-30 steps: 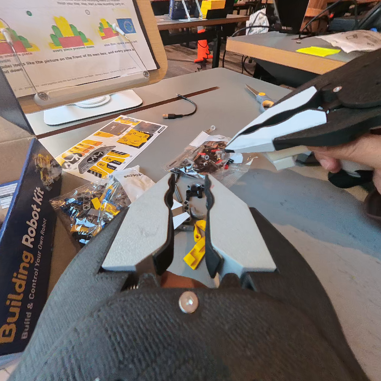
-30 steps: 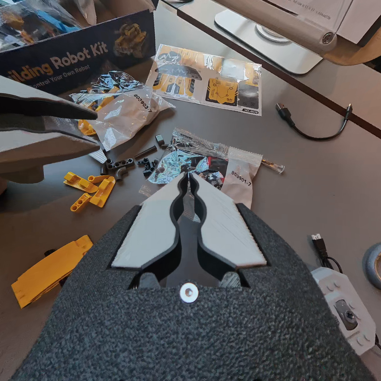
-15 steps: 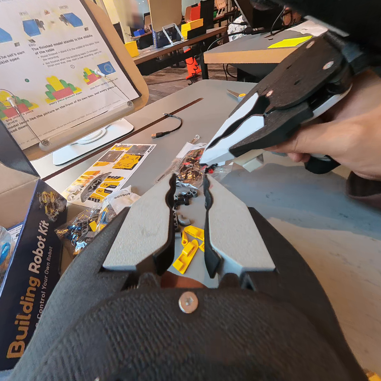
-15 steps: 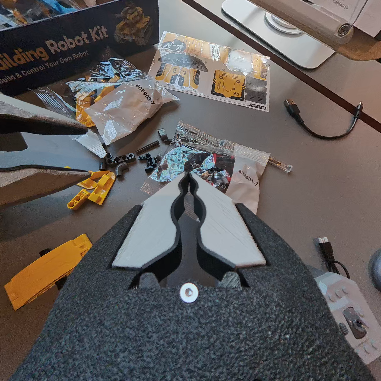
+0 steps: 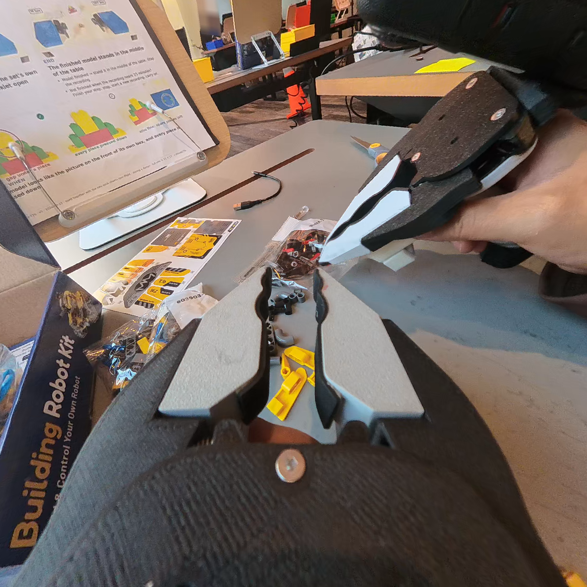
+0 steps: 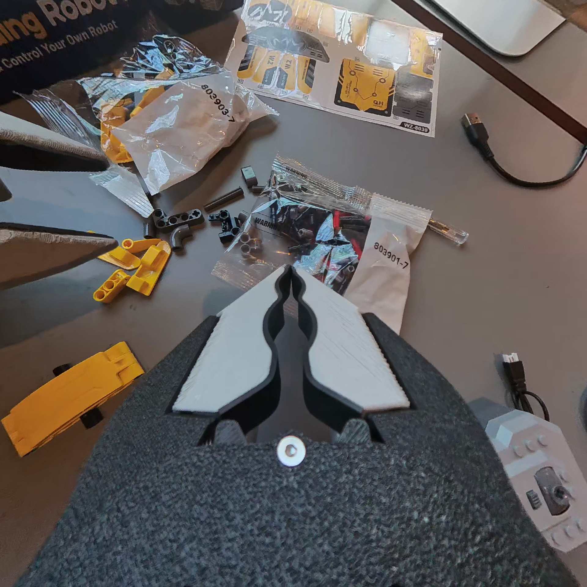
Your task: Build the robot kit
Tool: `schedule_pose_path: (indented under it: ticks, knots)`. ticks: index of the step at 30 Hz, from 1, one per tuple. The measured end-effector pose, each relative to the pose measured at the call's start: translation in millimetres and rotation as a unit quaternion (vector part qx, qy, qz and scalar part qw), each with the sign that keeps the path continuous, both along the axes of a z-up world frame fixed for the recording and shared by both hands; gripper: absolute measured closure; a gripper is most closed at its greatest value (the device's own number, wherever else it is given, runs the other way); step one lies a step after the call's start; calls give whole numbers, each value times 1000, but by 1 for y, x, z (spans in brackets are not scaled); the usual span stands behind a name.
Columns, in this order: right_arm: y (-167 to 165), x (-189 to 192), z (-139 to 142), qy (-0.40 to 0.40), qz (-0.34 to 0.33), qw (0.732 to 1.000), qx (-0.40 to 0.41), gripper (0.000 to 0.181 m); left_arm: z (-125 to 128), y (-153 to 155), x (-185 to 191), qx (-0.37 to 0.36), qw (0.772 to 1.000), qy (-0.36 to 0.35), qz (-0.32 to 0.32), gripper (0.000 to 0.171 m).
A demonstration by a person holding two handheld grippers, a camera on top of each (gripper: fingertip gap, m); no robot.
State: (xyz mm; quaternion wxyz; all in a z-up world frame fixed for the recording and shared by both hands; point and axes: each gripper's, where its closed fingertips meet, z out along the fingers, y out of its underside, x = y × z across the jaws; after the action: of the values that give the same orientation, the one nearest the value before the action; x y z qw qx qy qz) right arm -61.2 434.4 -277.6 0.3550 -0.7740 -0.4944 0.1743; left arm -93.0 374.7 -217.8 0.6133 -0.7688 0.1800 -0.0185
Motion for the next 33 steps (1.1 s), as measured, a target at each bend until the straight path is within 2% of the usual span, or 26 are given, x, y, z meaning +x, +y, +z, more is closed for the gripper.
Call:
schedule_pose_path:
  ticks: [24,29,33]
  knots:
    - [-4,-4,-7,-6,6,1000,-16,181,-1,-1,2,0,1000,2,-3,149]
    - [-4,-7,-4,13,5,1000,-21,181,-2,0,1,-4,1000,0,-2,148]
    - [-4,-10,-11,4,1,1000,-31,172,-2,0,2,-4,1000,2,-3,148]
